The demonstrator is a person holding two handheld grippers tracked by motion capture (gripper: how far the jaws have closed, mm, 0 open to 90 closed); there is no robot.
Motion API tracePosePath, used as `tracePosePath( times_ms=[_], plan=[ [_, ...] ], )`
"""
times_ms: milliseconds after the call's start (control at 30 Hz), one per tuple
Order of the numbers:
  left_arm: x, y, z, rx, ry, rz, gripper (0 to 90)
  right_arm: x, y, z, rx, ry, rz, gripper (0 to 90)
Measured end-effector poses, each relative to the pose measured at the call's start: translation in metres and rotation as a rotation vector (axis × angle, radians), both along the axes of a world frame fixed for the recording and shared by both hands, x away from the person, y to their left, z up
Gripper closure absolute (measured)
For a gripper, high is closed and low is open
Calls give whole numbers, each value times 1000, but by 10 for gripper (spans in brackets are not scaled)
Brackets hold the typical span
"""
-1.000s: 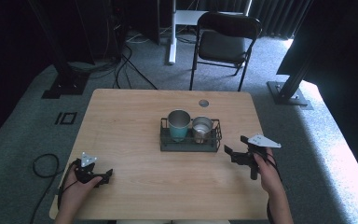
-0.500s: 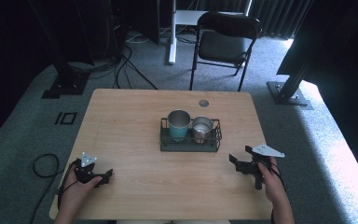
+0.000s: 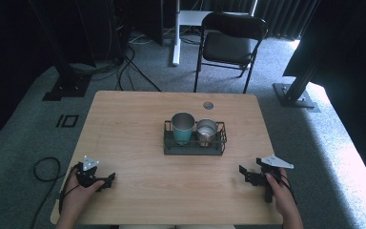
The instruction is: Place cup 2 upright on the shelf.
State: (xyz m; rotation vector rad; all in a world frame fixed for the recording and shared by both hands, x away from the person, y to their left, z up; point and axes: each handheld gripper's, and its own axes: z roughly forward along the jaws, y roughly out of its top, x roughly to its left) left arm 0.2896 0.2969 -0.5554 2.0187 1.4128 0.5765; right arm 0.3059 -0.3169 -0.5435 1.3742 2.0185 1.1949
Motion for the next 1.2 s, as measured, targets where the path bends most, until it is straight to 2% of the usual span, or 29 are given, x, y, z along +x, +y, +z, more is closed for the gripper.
tracePosePath(
  times_ms=[267,367,433,567,700,867,1000,1133,1200],
  plan=[
    [0,0,0,0,0,0,26,-8,-6,-4,-26,27,-45,107],
    [0,0,0,0,0,0,26,-10,-7,-5,-24,42,-101,107],
    [0,0,0,0,0,0,26,-12,-8,-5,-25,48,-112,106],
    [0,0,0,0,0,0,26,-15,-9,-9,-62,74,-135,107],
    [0,0,0,0,0,0,26,-20,-7,-12,-94,100,-143,106],
    [0,0,0,0,0,0,26,-28,-6,-14,-97,138,-165,106],
    [0,0,0,0,0,0,26,-32,-2,-14,-110,138,-169,107],
    [0,0,0,0,0,0,26,-35,2,-14,-168,135,-169,106],
    [0,0,0,0,0,0,27,-35,3,-15,-166,137,-180,106]
  ],
)
